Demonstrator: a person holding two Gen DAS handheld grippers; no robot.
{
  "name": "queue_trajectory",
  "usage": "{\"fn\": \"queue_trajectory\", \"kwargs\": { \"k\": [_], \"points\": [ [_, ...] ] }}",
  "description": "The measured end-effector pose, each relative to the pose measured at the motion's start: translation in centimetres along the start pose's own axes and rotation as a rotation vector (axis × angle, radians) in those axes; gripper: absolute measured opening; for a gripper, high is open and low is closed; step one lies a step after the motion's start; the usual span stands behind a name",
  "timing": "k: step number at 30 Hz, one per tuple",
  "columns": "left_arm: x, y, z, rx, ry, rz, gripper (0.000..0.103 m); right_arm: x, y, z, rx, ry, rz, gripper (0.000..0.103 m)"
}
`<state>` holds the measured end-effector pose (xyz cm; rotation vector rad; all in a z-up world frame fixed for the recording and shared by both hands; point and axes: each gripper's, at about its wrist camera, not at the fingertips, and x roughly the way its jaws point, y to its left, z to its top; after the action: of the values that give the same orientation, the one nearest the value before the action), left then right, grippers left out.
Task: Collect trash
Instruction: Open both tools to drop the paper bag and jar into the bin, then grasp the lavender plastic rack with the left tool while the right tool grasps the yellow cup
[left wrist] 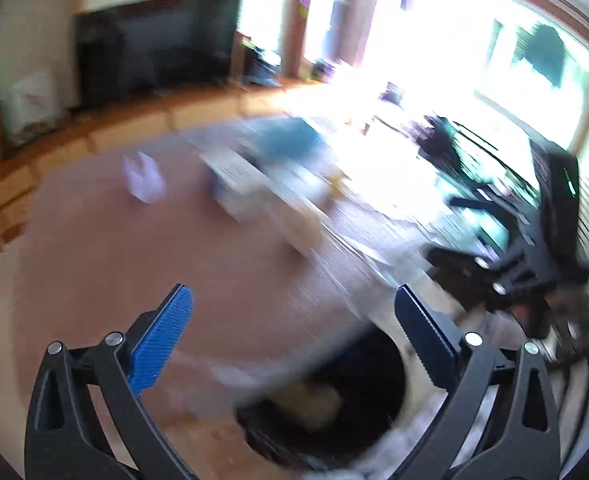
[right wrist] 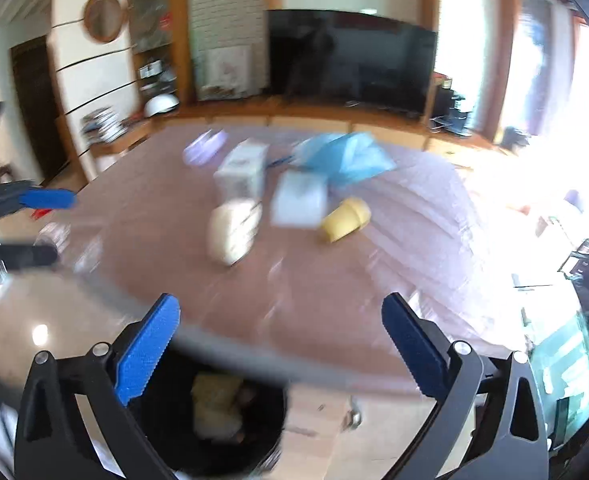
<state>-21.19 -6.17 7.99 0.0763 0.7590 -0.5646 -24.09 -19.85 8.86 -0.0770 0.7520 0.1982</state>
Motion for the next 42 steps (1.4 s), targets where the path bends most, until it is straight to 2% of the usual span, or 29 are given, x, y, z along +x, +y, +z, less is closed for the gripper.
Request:
{"fn": "queue_trajectory", "kwargs": {
  "k": [4, 8, 12, 14, 22, 24, 29, 33, 35, 38, 42],
  "points": [
    [3.2, 3.5, 2.2, -0.085, 0.025, 0.119, 0.101, 3.7, -2.5, 2.3, 0.023, 0.024, -0.039, 0.099],
    [6.7, 6.5, 4.2, -0.162, 0.077, 0.128, 0.101, 7.1, -3.6, 3.7, -0.063, 0.069, -0.034, 0.099],
    [9.6, 9.3, 6.1, -0.194, 0.109, 0.145, 0.101, 9.6, -3.6, 4.0, -0.155, 0.118, -0.028, 0.099],
    [10.2, 10.1, 6.0, -0.214, 0.127, 0.159, 0.101, 10.9, -3.7, 4.4, -0.19, 0.14, -0.029, 0.099],
    [15.4, 13.7, 8.0, -0.261, 0.195, 0.238, 0.101, 13.9, -4.5, 5.2, -0.233, 0.173, 0.028, 0.099],
    [16.5, 14.1, 8.4, -0.263, 0.208, 0.264, 0.098, 14.2, -4.6, 5.2, -0.241, 0.175, 0.046, 0.097],
    [18.0, 15.4, 9.1, -0.297, 0.228, 0.265, 0.081, 14.8, -4.9, 5.3, -0.235, 0.19, 0.099, 0.09],
    [18.5, 16.0, 9.4, -0.309, 0.22, 0.267, 0.078, 15.1, -5.3, 5.3, -0.205, 0.207, 0.149, 0.08],
    [18.6, 15.9, 9.6, -0.3, 0.218, 0.277, 0.069, 15.3, -5.4, 5.4, -0.2, 0.214, 0.162, 0.076],
    [18.8, 16.0, 9.9, -0.29, 0.216, 0.283, 0.063, 15.3, -5.7, 5.3, -0.206, 0.214, 0.162, 0.074],
    [18.7, 15.9, 10.0, -0.277, 0.213, 0.286, 0.049, 15.5, -5.9, 5.5, -0.19, 0.213, 0.167, 0.057]
  ]
}}
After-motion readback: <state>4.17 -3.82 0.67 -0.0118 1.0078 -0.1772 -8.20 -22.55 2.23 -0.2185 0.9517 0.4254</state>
